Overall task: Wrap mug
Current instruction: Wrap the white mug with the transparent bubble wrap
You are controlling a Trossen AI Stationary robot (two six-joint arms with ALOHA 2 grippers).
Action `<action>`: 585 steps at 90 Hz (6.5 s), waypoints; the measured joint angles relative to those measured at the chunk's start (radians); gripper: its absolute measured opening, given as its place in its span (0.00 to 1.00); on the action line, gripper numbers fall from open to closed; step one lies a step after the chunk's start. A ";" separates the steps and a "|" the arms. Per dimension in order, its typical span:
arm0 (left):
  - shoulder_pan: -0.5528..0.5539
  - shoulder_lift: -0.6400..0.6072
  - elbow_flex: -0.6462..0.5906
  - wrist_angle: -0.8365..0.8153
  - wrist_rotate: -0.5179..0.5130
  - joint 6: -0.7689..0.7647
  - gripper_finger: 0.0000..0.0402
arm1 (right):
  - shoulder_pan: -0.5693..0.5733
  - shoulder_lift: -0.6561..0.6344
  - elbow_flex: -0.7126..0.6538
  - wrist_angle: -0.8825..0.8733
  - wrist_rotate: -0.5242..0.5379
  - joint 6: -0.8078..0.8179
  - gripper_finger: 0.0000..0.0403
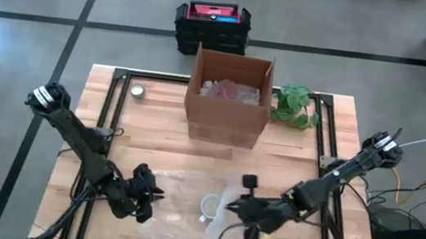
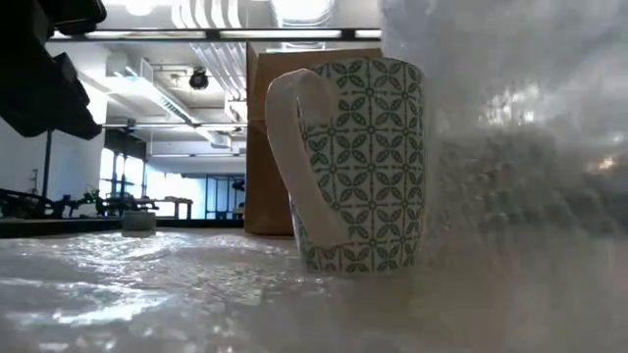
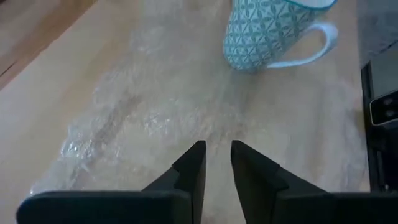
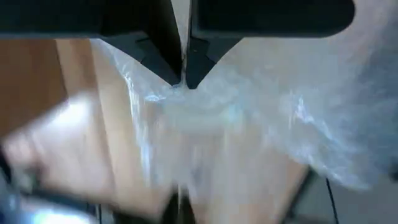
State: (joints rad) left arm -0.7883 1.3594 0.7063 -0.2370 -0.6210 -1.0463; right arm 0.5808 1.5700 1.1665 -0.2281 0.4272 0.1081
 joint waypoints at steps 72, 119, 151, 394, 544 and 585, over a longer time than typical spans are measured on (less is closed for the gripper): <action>0.277 0.147 0.184 0.358 0.214 0.446 0.15 | -0.160 0.261 0.039 0.083 -0.194 -0.025 0.00; 0.321 0.533 0.662 -0.116 0.243 0.587 0.15 | -0.160 0.246 0.061 -0.010 -0.231 0.012 0.00; 0.315 0.521 0.661 -0.111 0.272 0.593 0.15 | -0.156 0.203 0.297 -0.390 -0.270 0.035 0.00; 0.359 0.392 0.349 0.298 0.325 0.648 0.15 | -0.161 0.168 0.358 -0.406 -0.195 0.008 0.00; 0.360 0.381 0.336 0.301 0.270 0.636 0.15 | -0.169 0.266 0.471 -0.554 -0.309 0.012 0.00; 0.359 0.381 0.336 0.304 0.267 0.645 0.15 | -0.142 0.400 0.449 -0.452 -0.350 0.030 0.00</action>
State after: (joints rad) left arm -0.4289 1.7409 1.0420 0.0665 -0.3538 -0.4017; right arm 0.4389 1.9696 1.6154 -0.6803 0.0771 0.1379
